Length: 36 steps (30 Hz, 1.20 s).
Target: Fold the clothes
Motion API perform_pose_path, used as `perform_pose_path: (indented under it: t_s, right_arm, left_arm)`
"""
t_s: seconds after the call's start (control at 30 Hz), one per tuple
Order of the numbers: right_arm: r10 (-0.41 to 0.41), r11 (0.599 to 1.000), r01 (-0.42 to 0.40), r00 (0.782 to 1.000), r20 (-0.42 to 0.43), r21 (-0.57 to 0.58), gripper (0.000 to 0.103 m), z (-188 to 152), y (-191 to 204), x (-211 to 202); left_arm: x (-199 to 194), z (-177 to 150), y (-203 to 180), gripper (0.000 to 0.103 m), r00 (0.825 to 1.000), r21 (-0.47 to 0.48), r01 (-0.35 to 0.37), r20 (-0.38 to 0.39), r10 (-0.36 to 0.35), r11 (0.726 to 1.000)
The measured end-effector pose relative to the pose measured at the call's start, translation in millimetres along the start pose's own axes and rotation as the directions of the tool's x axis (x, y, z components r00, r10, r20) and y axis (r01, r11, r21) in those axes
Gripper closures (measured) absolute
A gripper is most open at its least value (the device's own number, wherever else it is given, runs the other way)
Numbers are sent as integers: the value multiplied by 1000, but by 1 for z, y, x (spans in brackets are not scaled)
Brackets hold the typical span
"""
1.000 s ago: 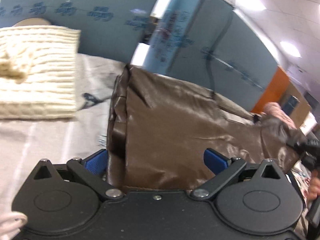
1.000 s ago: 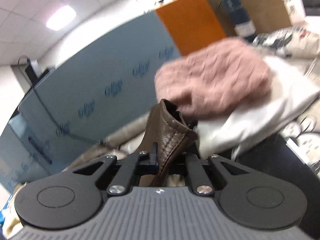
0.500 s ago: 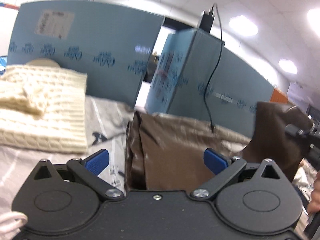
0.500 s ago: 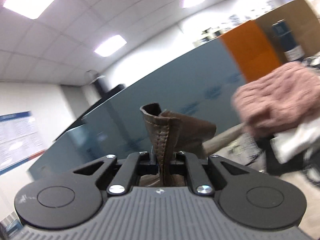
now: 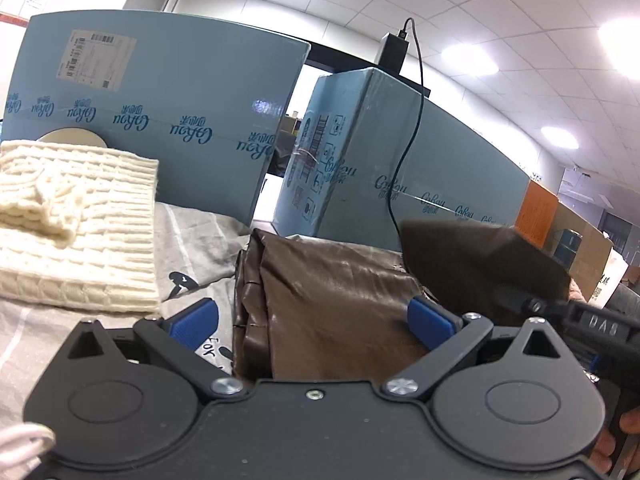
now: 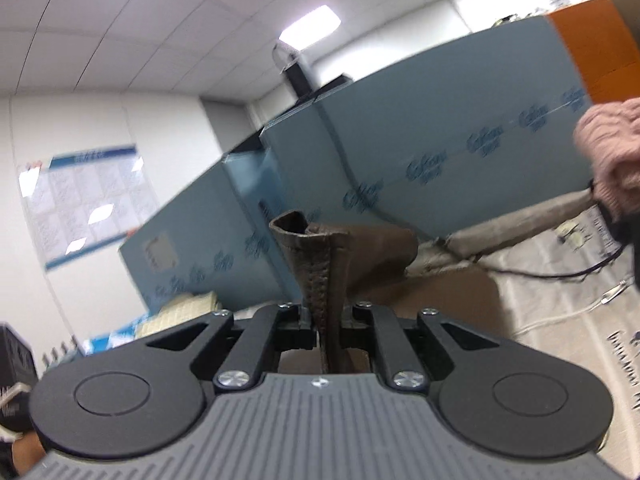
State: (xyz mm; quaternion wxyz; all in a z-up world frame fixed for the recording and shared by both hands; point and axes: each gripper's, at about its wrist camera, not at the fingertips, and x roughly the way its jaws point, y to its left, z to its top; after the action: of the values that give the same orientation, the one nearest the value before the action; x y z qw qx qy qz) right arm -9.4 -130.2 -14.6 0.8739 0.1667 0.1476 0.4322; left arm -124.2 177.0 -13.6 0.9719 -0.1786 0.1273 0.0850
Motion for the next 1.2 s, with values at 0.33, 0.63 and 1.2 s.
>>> perform_pose_path:
  t_s: [0.33, 0.63, 1.2]
  right_arm:
    - [80, 989, -107, 966, -247, -97, 26, -17, 18, 19]
    - [222, 964, -254, 935, -278, -84, 19, -18, 25, 9]
    - [-2, 994, 10, 997, -75, 111, 19, 16, -29, -9]
  left_arm:
    - [2, -1, 0, 0, 1000, 3, -5, -15, 5, 1000]
    - [2, -1, 1, 0, 1000, 2, -11, -19, 11, 1000]
    - [8, 4, 43, 0, 997, -248, -53, -69, 37, 967]
